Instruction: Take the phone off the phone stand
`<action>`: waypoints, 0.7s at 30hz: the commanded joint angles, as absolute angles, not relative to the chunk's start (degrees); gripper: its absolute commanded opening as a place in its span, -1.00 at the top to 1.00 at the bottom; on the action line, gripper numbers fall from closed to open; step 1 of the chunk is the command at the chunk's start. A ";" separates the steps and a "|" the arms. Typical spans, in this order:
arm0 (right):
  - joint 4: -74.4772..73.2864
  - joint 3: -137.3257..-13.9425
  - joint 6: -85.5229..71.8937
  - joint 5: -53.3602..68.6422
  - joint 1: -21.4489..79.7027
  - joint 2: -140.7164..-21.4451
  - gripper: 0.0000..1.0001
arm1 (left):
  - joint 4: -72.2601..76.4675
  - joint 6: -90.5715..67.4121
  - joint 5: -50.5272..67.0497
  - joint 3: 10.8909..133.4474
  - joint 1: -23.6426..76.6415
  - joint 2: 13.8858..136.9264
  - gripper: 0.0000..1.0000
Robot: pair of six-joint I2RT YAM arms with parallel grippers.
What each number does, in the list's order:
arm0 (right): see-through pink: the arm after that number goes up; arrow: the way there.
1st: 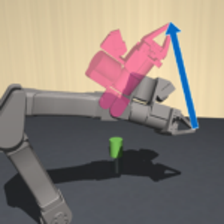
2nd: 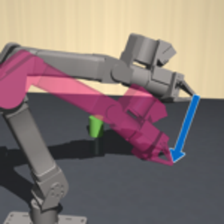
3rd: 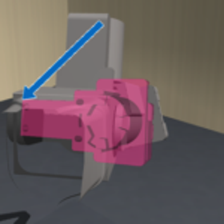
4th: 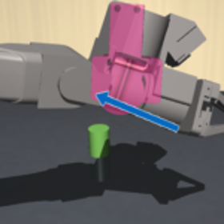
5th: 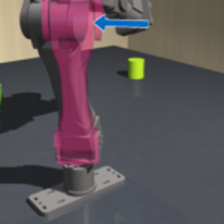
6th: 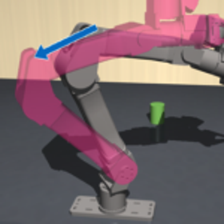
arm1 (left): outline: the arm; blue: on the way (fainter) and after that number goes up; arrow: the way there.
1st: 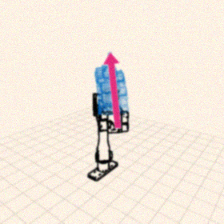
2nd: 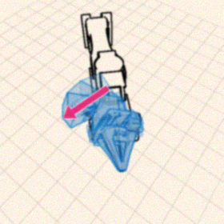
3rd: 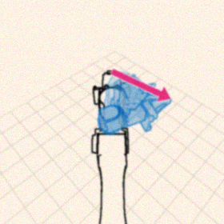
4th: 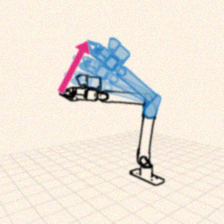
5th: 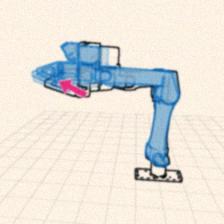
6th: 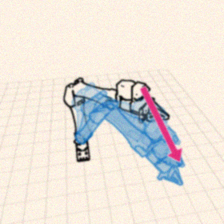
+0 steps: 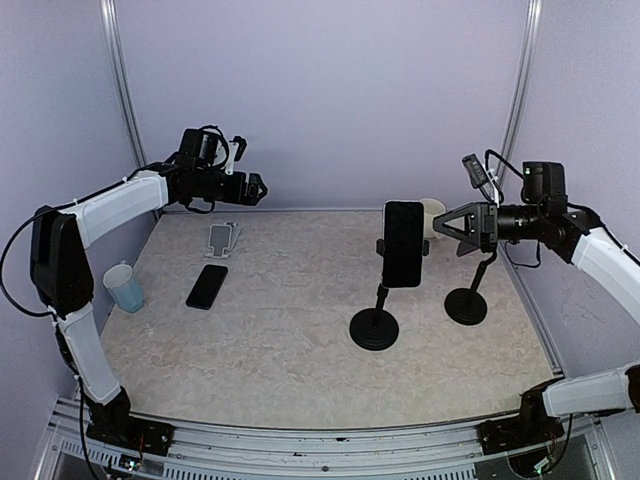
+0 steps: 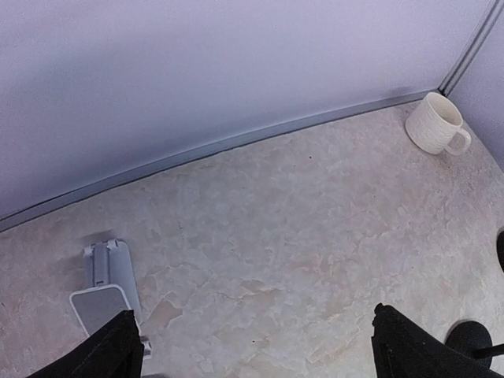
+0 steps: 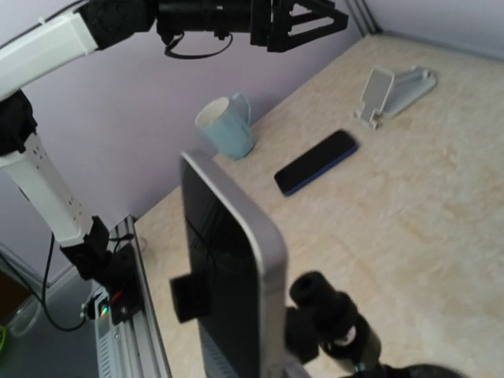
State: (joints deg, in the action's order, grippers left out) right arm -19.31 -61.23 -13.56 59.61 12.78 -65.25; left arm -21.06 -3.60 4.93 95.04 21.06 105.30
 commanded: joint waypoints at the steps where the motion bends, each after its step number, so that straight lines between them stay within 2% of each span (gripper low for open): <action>1: -20.70 -60.01 -12.29 60.42 14.51 -66.71 -0.79 | -20.06 -3.06 2.86 93.19 23.42 102.33 -0.98; 9: -21.01 -59.10 -11.12 59.70 16.97 -69.09 -0.70 | -19.16 -2.93 1.06 92.26 28.00 100.87 -0.98; 21: -20.59 -57.13 -11.09 61.11 19.59 -70.41 -0.18 | -19.28 -2.99 -0.23 92.39 30.26 100.45 -0.98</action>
